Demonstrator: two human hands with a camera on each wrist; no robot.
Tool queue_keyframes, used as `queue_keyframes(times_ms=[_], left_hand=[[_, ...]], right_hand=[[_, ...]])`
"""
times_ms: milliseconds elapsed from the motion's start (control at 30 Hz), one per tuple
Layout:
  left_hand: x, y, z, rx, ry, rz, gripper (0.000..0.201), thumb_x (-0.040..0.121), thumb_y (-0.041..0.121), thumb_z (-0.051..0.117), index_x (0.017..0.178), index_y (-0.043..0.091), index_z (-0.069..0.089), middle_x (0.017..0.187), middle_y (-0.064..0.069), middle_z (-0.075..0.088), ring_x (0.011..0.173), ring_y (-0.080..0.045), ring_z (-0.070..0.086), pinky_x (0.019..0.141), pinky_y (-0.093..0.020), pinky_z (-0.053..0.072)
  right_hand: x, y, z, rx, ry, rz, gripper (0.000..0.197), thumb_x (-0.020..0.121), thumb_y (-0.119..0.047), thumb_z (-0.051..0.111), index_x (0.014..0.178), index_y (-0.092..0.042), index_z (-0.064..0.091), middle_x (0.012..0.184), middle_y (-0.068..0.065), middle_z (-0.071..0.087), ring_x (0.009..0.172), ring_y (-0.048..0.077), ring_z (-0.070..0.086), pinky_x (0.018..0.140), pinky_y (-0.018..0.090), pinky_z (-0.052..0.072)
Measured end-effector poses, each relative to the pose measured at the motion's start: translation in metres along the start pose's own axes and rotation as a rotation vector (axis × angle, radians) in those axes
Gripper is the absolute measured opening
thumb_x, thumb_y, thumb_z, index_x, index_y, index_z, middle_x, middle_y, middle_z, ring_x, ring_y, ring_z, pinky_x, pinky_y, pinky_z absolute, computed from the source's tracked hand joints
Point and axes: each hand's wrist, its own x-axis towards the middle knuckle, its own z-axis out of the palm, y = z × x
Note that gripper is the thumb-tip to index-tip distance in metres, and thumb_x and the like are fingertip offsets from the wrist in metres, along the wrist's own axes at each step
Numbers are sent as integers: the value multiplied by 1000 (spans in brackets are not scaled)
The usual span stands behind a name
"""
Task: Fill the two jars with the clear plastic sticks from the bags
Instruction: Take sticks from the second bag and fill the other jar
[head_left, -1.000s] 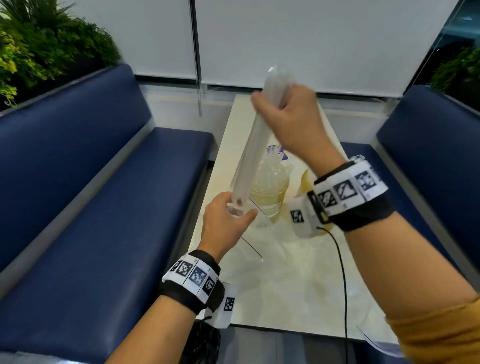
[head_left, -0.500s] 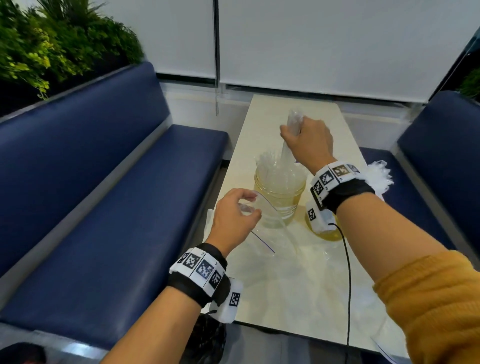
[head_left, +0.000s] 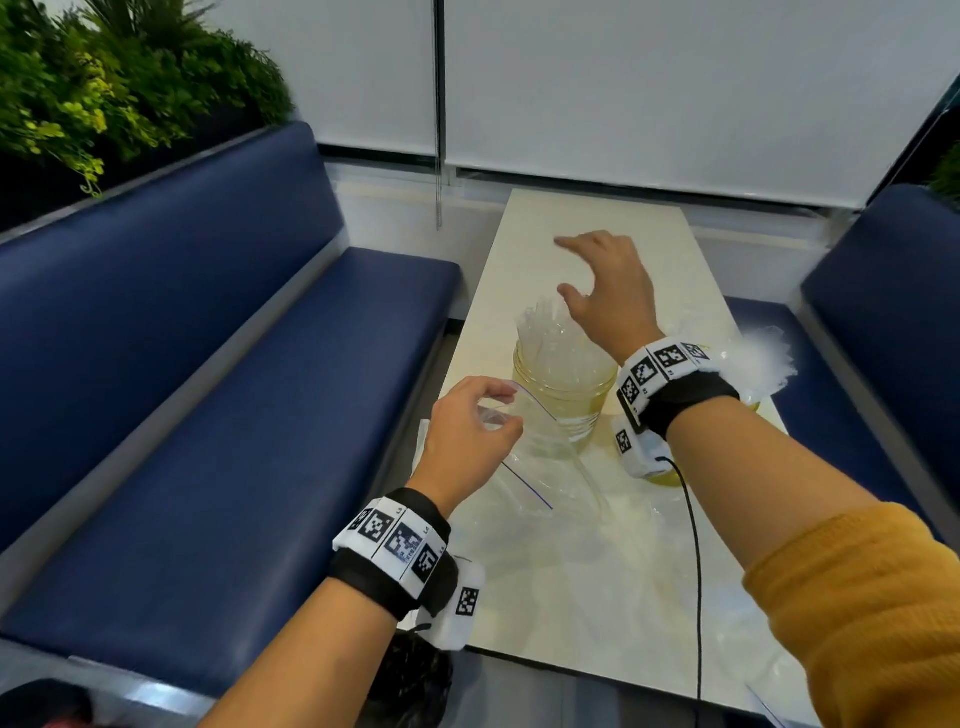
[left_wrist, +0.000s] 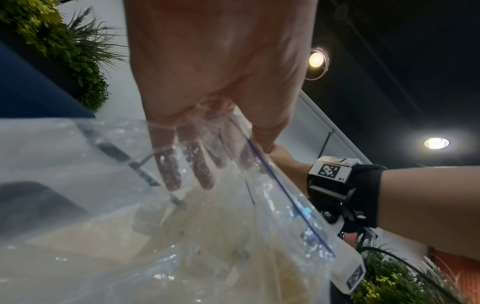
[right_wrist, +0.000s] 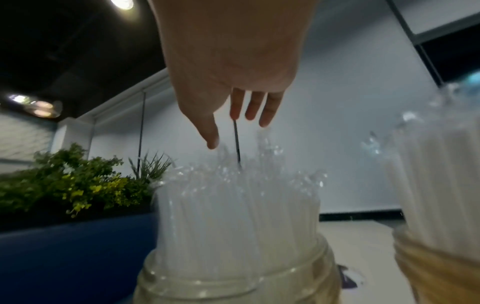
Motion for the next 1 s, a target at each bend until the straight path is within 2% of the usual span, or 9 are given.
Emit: queue_keyframes(times_ms=[167, 267, 400, 500, 567, 633, 733, 800, 1000], left_hand=[[-2, 3, -1, -15, -82, 7, 40, 83, -2, 63, 117, 20, 65, 123, 6, 64, 102, -9, 67, 87, -23, 57], [-3, 4, -4, -18, -133, 33, 53, 80, -10, 59, 126, 17, 61, 128, 4, 60, 111, -11, 64, 91, -23, 56], [-4, 4, -4, 3, -158, 58, 63, 79, -13, 53, 135, 16, 56, 133, 4, 56, 118, -12, 61, 94, -22, 52], [-4, 4, -3, -23, -155, 48, 66, 78, -15, 50, 136, 16, 53, 134, 6, 53, 122, -11, 59, 99, -29, 52], [-4, 4, -2, -37, -156, 39, 68, 78, -16, 51, 137, 17, 52, 134, 7, 52, 123, -9, 57, 100, -29, 51], [-5, 3, 0, -56, -168, 31, 70, 79, -18, 49, 138, 18, 52, 135, 8, 50, 122, -5, 56, 98, -25, 50], [-8, 1, 3, -53, -186, 29, 70, 79, -21, 47, 136, 19, 52, 137, 10, 48, 122, 2, 53, 89, -15, 47], [-10, 1, 4, -54, -191, 32, 70, 78, -22, 45, 135, 18, 52, 137, 11, 48, 122, 2, 53, 87, -13, 46], [-13, -3, 7, -21, -195, 22, 70, 80, -23, 48, 135, 19, 52, 137, 11, 47, 122, -5, 52, 90, -11, 43]], right_hand=[[-25, 6, 17, -217, -484, -57, 45, 108, -36, 33, 142, -15, 53, 140, 15, 57, 140, 27, 40, 108, 43, 37], [-29, 4, 10, -242, -398, -76, 44, 105, -37, 38, 136, -13, 58, 138, 9, 60, 138, 31, 41, 112, 46, 33], [-28, -33, -28, -102, -110, -118, 21, 90, -35, 56, 84, -22, 71, 81, -7, 67, 78, 15, 59, 70, 33, 51], [-38, -64, -60, 128, -467, -100, 28, 81, -27, 61, 53, -21, 62, 46, -7, 57, 43, 7, 48, 48, 23, 43], [-49, -72, -64, 119, -852, 25, 23, 83, -23, 63, 63, -17, 72, 53, -3, 67, 43, 8, 58, 47, 19, 47], [-65, -74, -51, -54, -1088, 68, 20, 90, -26, 61, 97, -14, 76, 84, 6, 76, 57, 17, 70, 55, 28, 56], [-94, -75, -21, -372, -1158, -59, 47, 97, -43, 54, 130, -12, 61, 124, 9, 63, 93, 25, 69, 81, 36, 57], [-107, -75, -10, -490, -1180, -104, 47, 97, -42, 55, 131, -9, 57, 128, 10, 59, 109, 29, 63, 82, 35, 50], [-119, -70, 0, -536, -1194, -127, 50, 96, -47, 59, 127, -8, 58, 127, 12, 59, 114, 31, 60, 83, 37, 46]])
